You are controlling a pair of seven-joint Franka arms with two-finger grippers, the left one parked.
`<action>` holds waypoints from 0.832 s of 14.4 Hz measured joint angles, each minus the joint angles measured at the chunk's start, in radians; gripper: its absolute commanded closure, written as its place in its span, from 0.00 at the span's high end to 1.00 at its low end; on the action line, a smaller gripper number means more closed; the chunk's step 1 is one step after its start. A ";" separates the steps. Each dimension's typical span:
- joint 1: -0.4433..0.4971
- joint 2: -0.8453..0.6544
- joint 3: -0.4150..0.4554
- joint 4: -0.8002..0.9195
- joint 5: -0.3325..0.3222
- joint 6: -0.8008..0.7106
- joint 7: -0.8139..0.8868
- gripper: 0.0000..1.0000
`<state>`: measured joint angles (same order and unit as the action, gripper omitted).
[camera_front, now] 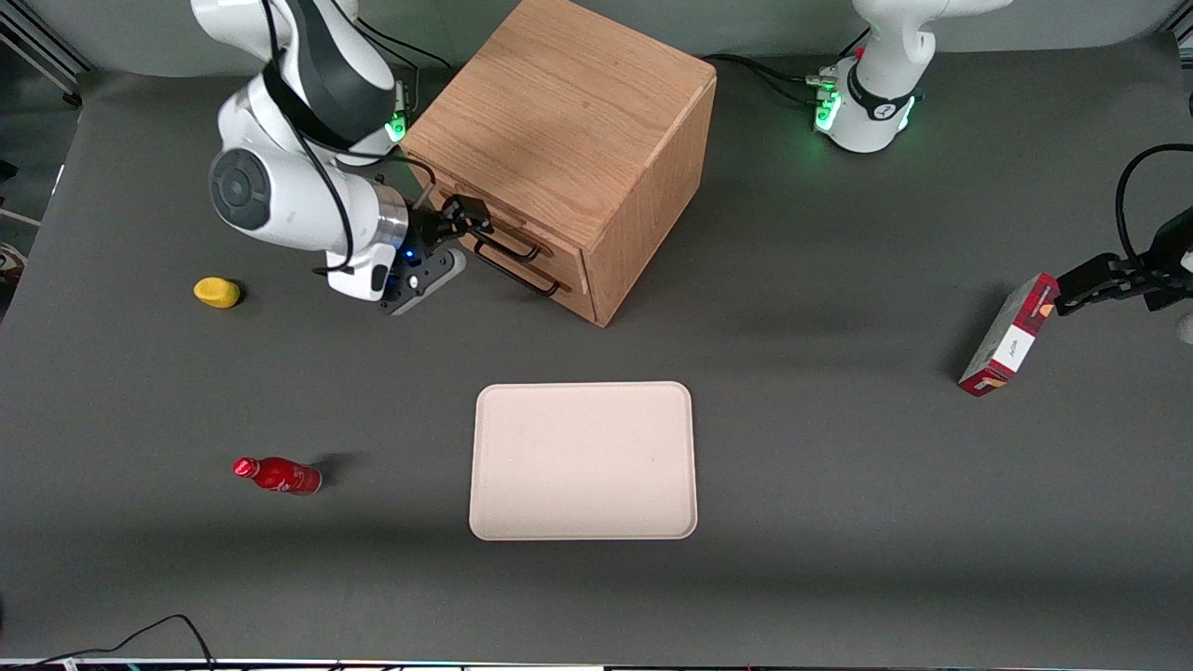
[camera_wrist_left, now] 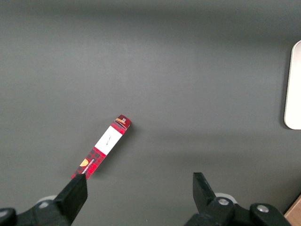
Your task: Close top drawer
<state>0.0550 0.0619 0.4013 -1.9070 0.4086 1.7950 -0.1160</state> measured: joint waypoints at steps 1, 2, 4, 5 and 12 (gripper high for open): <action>-0.001 -0.009 -0.002 0.044 -0.033 -0.046 0.000 1.00; -0.003 -0.022 -0.003 0.088 -0.070 -0.088 0.015 1.00; -0.004 -0.060 -0.004 0.176 -0.117 -0.178 0.112 1.00; -0.004 -0.087 -0.004 0.216 -0.140 -0.219 0.169 1.00; -0.009 -0.364 -0.155 0.342 -0.330 -0.477 0.408 1.00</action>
<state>0.0464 -0.3022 0.2462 -1.5653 0.0788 1.3176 0.2919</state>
